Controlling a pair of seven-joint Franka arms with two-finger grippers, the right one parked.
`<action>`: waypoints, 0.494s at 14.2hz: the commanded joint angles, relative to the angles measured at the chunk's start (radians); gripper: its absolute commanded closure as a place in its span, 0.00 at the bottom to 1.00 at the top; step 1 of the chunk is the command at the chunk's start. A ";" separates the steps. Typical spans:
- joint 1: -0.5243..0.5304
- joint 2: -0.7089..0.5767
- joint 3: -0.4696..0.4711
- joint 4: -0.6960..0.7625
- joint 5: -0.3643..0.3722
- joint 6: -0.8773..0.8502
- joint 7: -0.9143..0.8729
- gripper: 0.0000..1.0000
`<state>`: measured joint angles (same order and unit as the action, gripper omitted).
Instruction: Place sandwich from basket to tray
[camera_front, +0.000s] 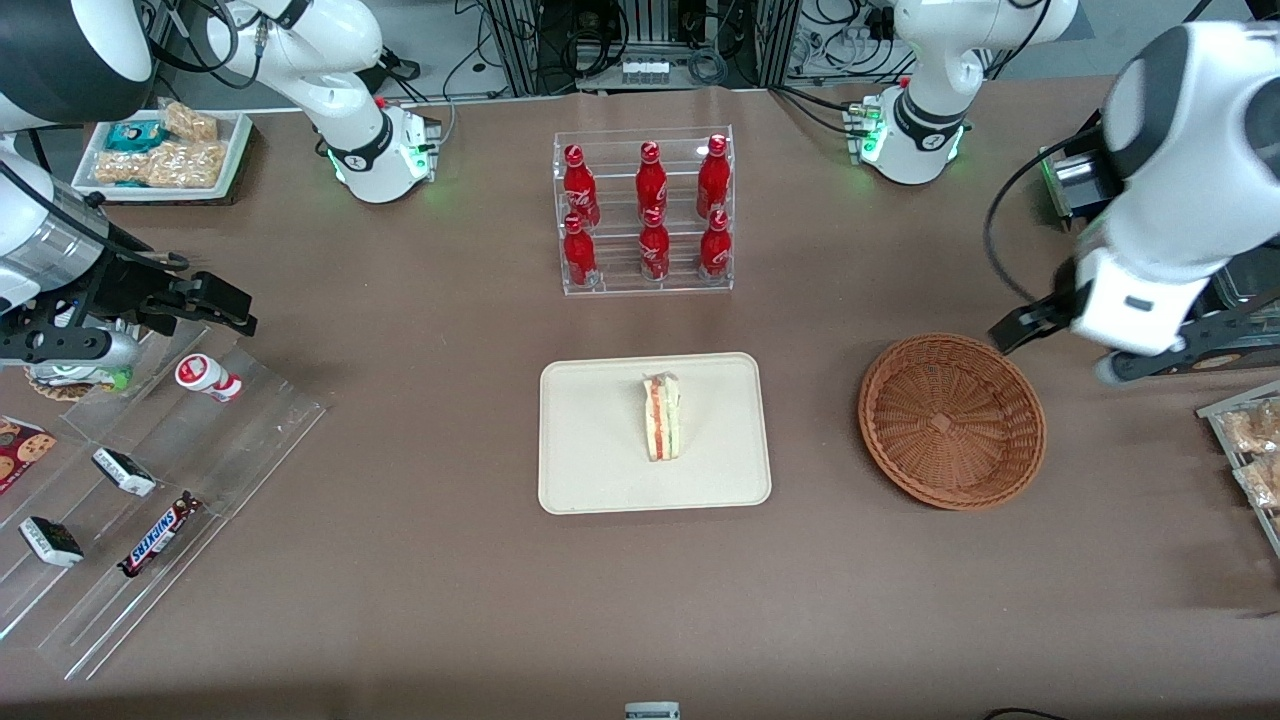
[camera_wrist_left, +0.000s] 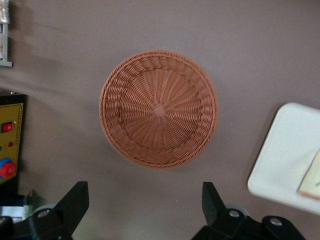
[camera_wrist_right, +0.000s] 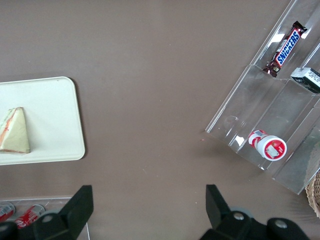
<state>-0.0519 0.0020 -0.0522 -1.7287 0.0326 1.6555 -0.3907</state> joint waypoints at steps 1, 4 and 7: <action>-0.009 -0.098 0.095 -0.055 -0.051 -0.037 0.230 0.00; -0.032 -0.103 0.153 -0.031 -0.046 -0.042 0.357 0.00; -0.026 -0.015 0.153 0.087 -0.036 -0.043 0.362 0.00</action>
<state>-0.0608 -0.0803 0.0900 -1.7347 -0.0023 1.6229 -0.0461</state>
